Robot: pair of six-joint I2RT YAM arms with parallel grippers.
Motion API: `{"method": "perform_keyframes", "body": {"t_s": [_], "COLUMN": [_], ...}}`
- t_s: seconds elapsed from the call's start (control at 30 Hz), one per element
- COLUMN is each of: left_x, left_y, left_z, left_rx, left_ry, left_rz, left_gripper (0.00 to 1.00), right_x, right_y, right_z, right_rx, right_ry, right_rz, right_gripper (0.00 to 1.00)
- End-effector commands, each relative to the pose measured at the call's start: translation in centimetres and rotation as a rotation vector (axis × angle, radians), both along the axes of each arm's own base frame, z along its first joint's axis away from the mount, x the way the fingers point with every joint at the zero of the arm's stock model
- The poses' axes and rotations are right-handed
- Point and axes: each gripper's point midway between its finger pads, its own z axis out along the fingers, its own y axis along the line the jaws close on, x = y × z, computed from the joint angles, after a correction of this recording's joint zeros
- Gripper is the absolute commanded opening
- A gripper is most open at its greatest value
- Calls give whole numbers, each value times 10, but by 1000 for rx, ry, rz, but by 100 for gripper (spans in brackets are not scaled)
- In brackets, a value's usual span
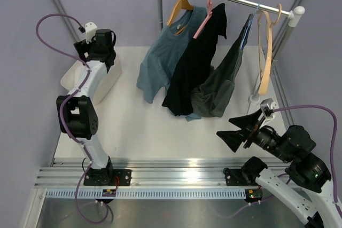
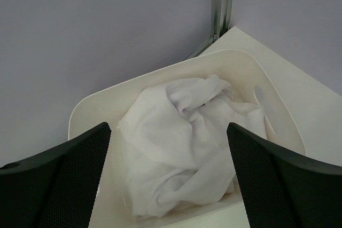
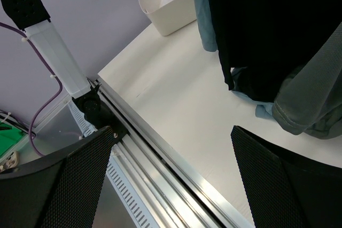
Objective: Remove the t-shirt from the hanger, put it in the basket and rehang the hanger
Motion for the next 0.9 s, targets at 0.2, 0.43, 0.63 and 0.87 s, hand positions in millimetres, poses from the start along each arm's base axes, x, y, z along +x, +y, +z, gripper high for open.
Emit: {"method": "perform_keyframes", "body": {"t_s": [0.2,0.43,0.63,0.87], "left_x": [-12,-76,-169,-239], "left_y": [-38,-194,-191,-241], "left_z": [8,41,32,32], "left_rx": [-165,-248,-392,-549], "left_ry": [-59,-187,-278,-266], "left_rz": [-241,-734,-711,-1114], "left_gripper": [90,99,99,99], "right_x": [22,77,119,131], "right_y": [4,7,21,33], "right_z": [-1,-8,-22,-41], "right_rx": [-55,-130,-221,-256], "right_ry": [26,133,213,216], "right_rz": [-60,-260,-366,-455], "right_gripper": [100,99,99,99]}}
